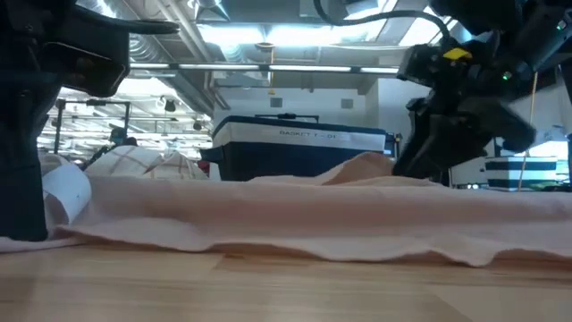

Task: Fold towel
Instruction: Fold the pink towel on the table

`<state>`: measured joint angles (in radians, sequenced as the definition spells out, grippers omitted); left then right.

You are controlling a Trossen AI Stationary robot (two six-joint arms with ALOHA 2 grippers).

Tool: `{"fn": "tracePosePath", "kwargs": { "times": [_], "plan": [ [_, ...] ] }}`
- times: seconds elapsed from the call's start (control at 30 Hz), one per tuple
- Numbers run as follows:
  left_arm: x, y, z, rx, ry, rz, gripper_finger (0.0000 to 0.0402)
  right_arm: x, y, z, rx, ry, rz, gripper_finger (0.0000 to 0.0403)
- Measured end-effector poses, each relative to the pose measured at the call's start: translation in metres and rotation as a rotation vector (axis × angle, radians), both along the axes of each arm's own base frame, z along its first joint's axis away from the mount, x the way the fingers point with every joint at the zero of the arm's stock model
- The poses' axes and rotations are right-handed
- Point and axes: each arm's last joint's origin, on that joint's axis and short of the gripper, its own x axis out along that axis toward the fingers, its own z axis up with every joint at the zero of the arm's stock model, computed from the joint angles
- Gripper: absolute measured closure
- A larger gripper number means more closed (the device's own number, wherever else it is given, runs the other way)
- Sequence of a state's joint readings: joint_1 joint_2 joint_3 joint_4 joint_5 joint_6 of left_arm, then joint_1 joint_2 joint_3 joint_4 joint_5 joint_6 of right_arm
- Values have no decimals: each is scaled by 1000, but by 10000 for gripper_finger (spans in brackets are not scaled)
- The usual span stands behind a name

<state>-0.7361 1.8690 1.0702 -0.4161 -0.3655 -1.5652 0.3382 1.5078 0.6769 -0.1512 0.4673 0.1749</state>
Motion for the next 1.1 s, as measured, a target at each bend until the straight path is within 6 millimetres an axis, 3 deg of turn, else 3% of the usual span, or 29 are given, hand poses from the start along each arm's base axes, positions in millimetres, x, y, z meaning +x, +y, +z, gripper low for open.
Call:
{"fn": "tracePosePath", "kwargs": {
  "times": [0.23,0.5,0.8,0.9,1.1],
  "plan": [
    [0,0,0,25,3,-43,399,-3,-5,0,-152,-5,-92,224],
    [0,0,0,58,-4,-79,398,6,-20,-11,17,80,0,224],
    [0,1,1,78,-15,-86,397,22,-21,-29,-70,34,16,228],
    [1,0,1,70,-23,-81,395,23,-21,-29,-112,20,6,258],
    [0,-1,1,76,-18,-92,400,23,-22,-29,-145,30,12,389]
  ]
}}
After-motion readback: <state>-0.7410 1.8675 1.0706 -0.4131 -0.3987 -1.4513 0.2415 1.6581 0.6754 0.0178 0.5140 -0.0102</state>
